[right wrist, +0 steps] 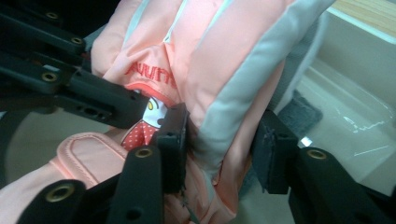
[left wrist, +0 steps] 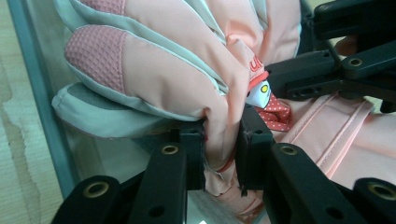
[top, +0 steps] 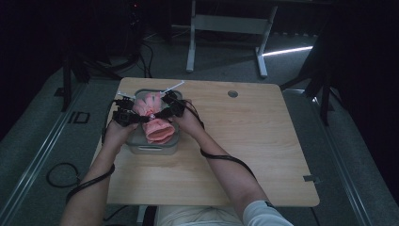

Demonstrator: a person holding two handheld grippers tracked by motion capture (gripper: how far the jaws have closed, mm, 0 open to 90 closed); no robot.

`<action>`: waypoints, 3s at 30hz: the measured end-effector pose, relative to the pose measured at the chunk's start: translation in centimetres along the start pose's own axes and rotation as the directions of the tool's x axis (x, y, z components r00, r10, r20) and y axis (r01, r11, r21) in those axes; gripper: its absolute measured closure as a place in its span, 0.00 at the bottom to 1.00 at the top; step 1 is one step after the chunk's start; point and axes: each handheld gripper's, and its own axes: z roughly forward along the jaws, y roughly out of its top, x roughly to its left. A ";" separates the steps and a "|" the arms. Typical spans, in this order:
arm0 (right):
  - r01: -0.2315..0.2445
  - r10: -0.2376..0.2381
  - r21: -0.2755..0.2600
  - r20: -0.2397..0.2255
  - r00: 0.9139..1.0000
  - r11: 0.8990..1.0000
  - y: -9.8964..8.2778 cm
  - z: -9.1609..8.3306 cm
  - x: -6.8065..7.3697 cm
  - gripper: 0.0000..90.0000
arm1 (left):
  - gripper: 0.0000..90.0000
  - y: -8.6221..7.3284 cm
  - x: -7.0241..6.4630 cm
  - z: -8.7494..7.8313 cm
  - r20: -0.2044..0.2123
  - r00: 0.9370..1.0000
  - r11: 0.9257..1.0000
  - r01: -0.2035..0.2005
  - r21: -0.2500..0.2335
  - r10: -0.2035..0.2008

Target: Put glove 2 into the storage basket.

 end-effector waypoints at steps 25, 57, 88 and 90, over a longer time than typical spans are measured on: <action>-0.035 0.035 -0.027 0.018 0.999 0.999 1.3 -3.4 -0.5 0.45 | 0.45 -0.1 -1.7 -2.5 -0.197 0.979 0.992 -0.064 -0.108 0.042; 0.037 -0.043 -0.118 -0.052 0.998 0.992 -5.1 -11.5 -0.8 0.23 | 0.40 -2.0 -12.7 -4.9 -0.048 0.966 0.932 -0.257 -0.254 0.254; 0.119 -0.120 -0.094 0.001 0.993 0.988 -12.8 -13.9 -2.5 0.18 | 0.01 -6.2 -19.3 1.2 0.074 0.883 0.868 -0.435 -0.238 0.463; 0.126 -0.127 -0.085 0.000 0.992 0.988 -13.4 -13.7 -2.5 0.18 | 0.01 -6.4 -19.4 1.5 0.075 0.883 0.870 -0.436 -0.231 0.463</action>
